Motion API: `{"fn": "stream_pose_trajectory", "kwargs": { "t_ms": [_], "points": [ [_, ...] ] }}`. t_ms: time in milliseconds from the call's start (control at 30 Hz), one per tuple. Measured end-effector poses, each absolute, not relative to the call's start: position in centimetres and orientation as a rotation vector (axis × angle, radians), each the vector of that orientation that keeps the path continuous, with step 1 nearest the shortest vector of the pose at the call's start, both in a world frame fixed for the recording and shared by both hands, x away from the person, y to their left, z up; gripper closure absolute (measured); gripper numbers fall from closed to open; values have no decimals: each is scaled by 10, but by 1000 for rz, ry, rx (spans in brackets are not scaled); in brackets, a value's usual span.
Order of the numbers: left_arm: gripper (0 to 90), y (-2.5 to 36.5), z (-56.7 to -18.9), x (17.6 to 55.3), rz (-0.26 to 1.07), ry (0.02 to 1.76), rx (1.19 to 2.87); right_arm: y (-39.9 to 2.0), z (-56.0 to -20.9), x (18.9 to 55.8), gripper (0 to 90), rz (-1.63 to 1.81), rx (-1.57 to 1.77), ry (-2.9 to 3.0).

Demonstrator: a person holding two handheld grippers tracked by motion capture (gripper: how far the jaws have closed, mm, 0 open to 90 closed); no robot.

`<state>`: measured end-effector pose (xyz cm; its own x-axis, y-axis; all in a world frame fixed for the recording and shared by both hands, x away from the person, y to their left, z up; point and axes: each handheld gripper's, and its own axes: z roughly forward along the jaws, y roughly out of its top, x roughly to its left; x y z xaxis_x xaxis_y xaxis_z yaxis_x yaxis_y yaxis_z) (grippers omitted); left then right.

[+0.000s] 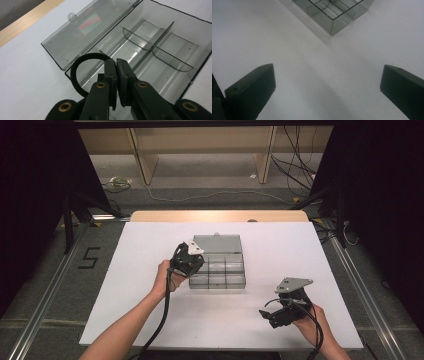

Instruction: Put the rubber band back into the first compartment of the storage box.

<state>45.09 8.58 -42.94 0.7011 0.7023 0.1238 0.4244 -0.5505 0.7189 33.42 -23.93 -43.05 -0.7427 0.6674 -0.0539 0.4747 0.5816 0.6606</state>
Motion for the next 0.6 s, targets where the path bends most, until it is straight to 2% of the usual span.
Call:
{"fn": "stream_pose_trajectory", "kwargs": {
  "t_ms": [600],
  "points": [
    [859,76,-449,464,478,905,2252,-238,-430,333,11,920,918,2524]
  ]
}}
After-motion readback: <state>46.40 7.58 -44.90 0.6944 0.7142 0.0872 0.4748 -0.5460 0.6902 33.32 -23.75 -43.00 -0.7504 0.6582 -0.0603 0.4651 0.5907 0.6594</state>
